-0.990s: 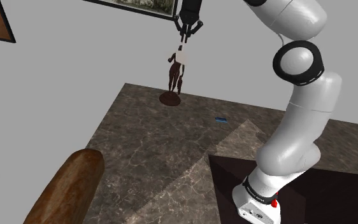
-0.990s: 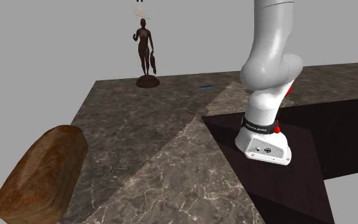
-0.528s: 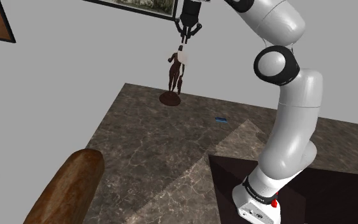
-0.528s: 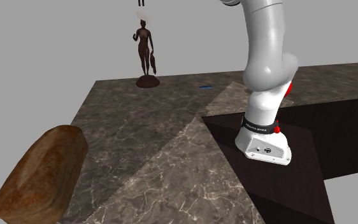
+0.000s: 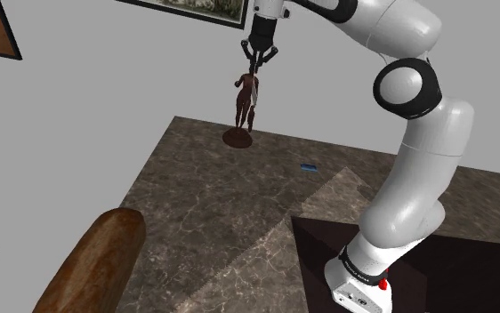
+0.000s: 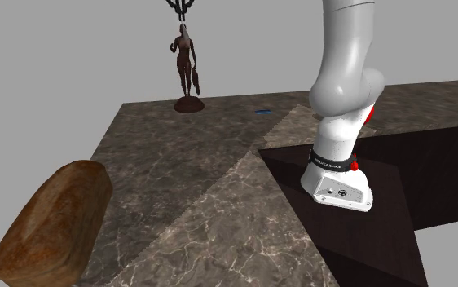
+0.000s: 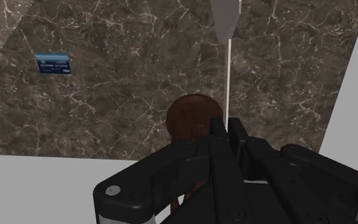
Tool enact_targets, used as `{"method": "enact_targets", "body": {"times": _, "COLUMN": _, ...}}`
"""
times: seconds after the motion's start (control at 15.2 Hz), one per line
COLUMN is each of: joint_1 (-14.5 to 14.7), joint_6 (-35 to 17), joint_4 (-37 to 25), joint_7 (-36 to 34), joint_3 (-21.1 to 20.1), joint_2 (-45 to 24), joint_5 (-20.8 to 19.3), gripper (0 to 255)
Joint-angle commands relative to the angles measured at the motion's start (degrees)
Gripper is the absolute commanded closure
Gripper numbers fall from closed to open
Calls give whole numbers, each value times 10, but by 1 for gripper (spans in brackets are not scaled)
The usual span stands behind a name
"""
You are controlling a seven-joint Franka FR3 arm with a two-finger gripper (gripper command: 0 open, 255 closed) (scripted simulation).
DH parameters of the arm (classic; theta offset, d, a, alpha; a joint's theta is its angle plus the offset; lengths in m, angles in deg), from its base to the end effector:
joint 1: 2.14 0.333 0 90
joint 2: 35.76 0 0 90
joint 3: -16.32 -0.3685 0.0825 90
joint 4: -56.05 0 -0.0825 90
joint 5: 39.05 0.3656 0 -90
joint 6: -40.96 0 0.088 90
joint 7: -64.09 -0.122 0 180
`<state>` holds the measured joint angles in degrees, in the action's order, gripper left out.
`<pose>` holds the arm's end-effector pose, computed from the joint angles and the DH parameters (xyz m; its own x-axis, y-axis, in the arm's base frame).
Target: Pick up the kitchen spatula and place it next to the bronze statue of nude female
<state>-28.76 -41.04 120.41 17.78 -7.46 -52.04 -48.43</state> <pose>0.6068 -0.1024 0.6957 0.6188 -0.7828 0.0660 -0.7845 -0.6201 -0.0001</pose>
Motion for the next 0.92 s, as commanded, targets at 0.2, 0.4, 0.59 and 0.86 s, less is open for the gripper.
{"method": "enact_targets", "body": {"times": 0.2, "joint_1": -12, "joint_6": -52, "joint_4": 75, "joint_7": 2, "joint_3": 1, "joint_2": 24, "joint_5": 11, "gripper": 255}}
{"method": "enact_targets", "body": {"times": 0.4, "joint_1": -17, "joint_6": -81, "joint_4": 113, "joint_7": 2, "joint_3": 2, "joint_2": 35, "joint_5": 16, "gripper": 255}}
{"method": "enact_targets", "body": {"times": 0.59, "joint_1": -21, "joint_6": -108, "joint_4": 148, "joint_7": 3, "joint_3": 3, "joint_2": 44, "joint_5": 20, "gripper": 255}}
{"method": "enact_targets", "body": {"times": 0.86, "joint_1": -25, "joint_6": -142, "joint_4": 191, "joint_7": 3, "joint_3": 4, "joint_2": 52, "joint_5": 23, "gripper": 255}}
